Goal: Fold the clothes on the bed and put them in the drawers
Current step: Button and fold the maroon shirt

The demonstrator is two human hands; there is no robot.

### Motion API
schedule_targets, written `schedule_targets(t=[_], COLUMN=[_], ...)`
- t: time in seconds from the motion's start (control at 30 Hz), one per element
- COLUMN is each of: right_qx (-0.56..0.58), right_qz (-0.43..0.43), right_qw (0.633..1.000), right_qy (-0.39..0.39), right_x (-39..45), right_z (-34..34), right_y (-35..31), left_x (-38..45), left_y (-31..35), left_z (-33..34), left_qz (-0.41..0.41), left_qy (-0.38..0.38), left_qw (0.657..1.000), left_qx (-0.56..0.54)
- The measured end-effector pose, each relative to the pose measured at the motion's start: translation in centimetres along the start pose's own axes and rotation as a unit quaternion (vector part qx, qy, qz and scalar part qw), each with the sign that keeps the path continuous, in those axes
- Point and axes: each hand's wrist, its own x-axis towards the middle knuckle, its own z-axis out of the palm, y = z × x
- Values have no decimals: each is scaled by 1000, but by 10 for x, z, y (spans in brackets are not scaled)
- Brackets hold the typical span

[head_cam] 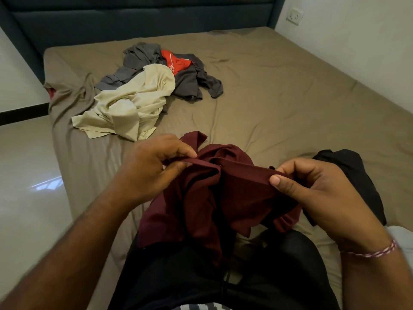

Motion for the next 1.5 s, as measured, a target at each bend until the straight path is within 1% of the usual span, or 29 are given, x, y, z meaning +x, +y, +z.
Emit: schedule_targets(t=[0.07,0.1,0.23,0.3,0.4,0.5,0.6,0.67,0.7,0.77,0.9,1.07,1.17,1.33,1.43,1.5], right_qx=[15,23,71,88,125,176,210,228,238,244,213,191,186,164,185,178], right_qz=[5,5,4,6,10,12,9,7,4,-7,-35,-55,-59,-59,-61,-70], right_qw=[1000,1000,997,996,992,984,978,973,971,969,976,980,981,984,980,981], right_qy=[7,6,-15,-15,10,7,-10,-23,-31,-32,-2,17,24,29,30,37], right_x=[0,0,-1,-1,0,-3,-8,-11,-12,-15,-18,-19,-21,-24,-25,-26], right_z=[-1,-2,-3,-3,-2,1,5,7,9,12,18,27,30,35,36,37], right_y=[2,2,1,0,-2,-6,-14,-21,-25,-33,-46,-52,-52,-49,-48,-48], left_x=[-3,-3,-6,-7,-8,-8,-5,-1,1,4,6,10,11,9,9,9], left_y=[-1,-3,-10,-10,-8,-2,12,24,31,45,73,92,89,84,83,82], left_z=[-4,-5,-5,-5,-3,-1,0,3,5,9,18,30,32,32,30,30], left_qz=[-1,1,-8,-19,-25,15,62,79,84,103,170,239,247,233,236,243], left_qy=[45,57,59,72,122,172,245,285,294,295,266,242,224,204,189,180], left_qw=[999,998,992,990,984,977,960,949,947,949,949,940,943,951,953,953], left_qx=[17,37,112,121,124,128,120,107,93,51,-17,-10,-7,7,9,15])
